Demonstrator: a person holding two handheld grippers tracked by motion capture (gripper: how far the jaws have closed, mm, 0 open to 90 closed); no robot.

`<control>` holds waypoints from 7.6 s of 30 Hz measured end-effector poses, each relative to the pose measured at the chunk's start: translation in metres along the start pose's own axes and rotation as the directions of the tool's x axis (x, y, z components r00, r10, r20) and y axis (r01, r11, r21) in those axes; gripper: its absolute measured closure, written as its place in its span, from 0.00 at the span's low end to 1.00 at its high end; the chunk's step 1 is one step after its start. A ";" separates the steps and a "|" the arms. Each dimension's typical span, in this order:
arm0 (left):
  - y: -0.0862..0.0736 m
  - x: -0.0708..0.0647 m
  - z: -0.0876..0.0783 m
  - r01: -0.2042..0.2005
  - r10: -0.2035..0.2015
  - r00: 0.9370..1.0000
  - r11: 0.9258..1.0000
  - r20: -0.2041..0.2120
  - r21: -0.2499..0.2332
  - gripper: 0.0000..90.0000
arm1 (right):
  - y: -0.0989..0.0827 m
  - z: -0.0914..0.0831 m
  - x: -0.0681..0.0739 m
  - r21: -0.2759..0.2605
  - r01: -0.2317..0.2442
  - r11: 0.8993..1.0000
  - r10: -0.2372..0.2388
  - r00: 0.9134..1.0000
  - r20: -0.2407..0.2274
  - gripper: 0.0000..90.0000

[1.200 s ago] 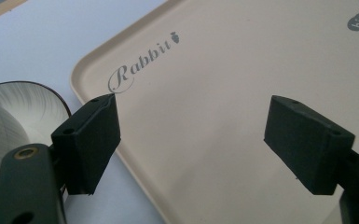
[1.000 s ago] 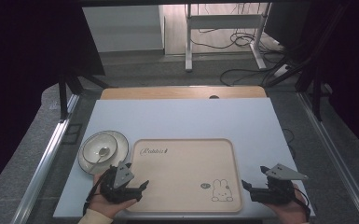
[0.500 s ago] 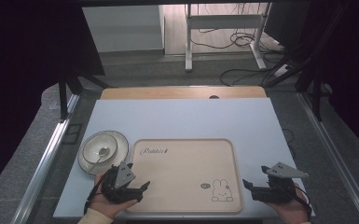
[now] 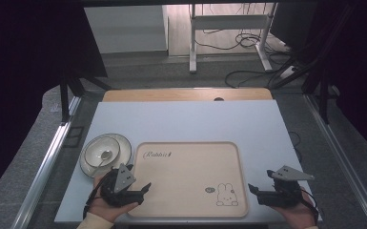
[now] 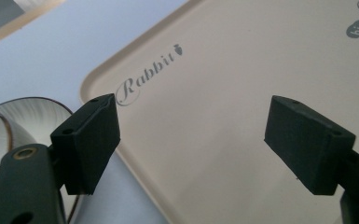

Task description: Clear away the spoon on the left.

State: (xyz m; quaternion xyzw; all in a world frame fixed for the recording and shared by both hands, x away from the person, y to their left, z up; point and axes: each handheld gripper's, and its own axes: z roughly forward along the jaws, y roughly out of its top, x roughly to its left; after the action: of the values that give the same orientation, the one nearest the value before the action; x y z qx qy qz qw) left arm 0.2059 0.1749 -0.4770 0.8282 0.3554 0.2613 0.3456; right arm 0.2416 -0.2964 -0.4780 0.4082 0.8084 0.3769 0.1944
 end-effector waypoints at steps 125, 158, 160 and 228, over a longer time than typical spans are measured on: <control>-0.064 0.072 -0.056 0.078 -0.078 0.976 0.997 -0.204 -0.008 0.89 | -0.001 0.007 0.001 0.042 0.052 0.998 -0.054 0.997 0.055 0.21; -0.063 0.074 -0.058 0.038 -0.040 0.963 0.999 -0.265 -0.011 1.00 | -0.002 0.010 -0.001 0.064 0.060 0.996 -0.064 0.996 0.060 0.20; -0.062 0.074 -0.059 0.034 -0.036 0.962 0.999 -0.271 -0.015 1.00 | -0.002 0.010 -0.001 0.056 0.060 0.997 -0.064 0.996 0.066 0.20; -0.030 0.052 -0.076 0.007 -0.052 0.973 0.980 -0.224 -0.197 1.00 | 0.001 0.006 -0.002 0.014 0.049 0.999 -0.050 0.994 0.094 0.15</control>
State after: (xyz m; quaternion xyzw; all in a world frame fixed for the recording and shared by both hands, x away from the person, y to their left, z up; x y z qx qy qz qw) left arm 0.1734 0.2594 -0.4423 0.7495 0.3777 0.3830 0.3858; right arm 0.2472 -0.2952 -0.4805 0.4065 0.8103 0.3478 0.2391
